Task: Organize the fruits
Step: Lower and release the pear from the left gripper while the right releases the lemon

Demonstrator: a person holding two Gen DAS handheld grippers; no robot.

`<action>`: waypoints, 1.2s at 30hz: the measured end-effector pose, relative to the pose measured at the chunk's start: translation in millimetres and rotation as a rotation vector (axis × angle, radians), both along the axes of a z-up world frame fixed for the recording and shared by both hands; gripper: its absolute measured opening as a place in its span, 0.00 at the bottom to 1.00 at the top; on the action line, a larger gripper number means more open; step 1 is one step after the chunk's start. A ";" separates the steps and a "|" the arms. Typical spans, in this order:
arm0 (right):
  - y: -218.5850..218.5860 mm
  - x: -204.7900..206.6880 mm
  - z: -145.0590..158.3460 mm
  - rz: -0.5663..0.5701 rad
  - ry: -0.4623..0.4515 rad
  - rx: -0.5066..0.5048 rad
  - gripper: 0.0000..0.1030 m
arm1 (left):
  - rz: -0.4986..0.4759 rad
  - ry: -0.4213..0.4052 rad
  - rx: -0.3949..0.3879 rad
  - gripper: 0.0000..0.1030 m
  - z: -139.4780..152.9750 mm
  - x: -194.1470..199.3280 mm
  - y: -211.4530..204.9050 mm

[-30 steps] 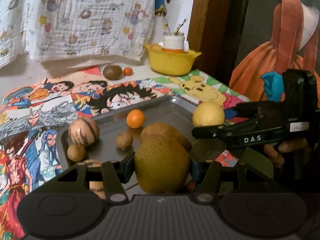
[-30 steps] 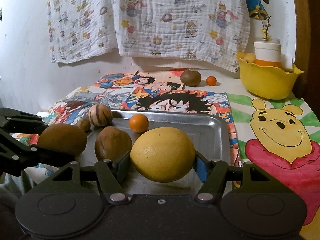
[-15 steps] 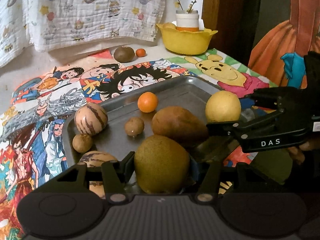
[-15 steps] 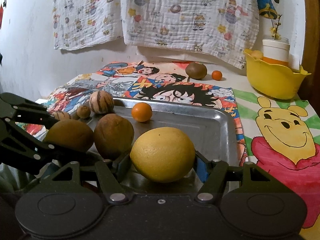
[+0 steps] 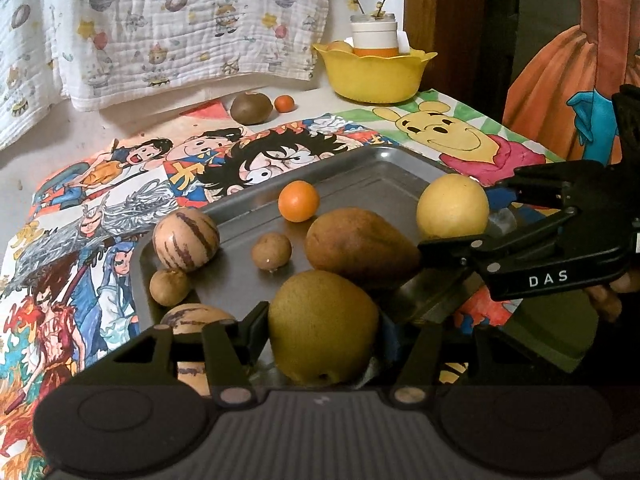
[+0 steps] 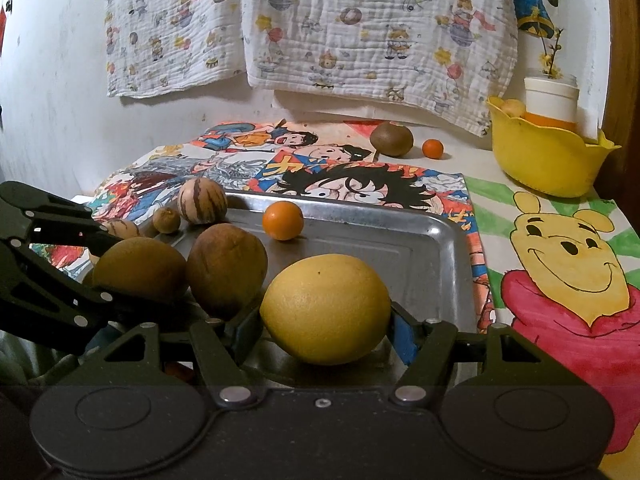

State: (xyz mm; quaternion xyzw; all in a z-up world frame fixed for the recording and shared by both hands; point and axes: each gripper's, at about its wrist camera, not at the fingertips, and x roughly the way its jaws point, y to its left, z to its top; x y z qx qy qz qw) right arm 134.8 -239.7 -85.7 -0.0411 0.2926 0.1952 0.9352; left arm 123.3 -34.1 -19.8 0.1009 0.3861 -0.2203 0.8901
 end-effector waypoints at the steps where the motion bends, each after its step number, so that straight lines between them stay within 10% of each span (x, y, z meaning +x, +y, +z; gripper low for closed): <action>1: -0.3 -0.1 0.0 -0.001 0.001 0.002 0.67 | -0.004 -0.002 0.003 0.61 -0.1 -1.2 0.3; 23: -11.2 -39.5 17.7 0.012 -0.044 0.040 0.92 | -0.017 -0.036 -0.027 0.94 28.5 -42.0 28.8; 36: -4.7 -52.2 24.3 0.025 -0.035 -0.070 0.99 | 0.163 -0.029 0.003 0.99 30.5 -40.2 88.1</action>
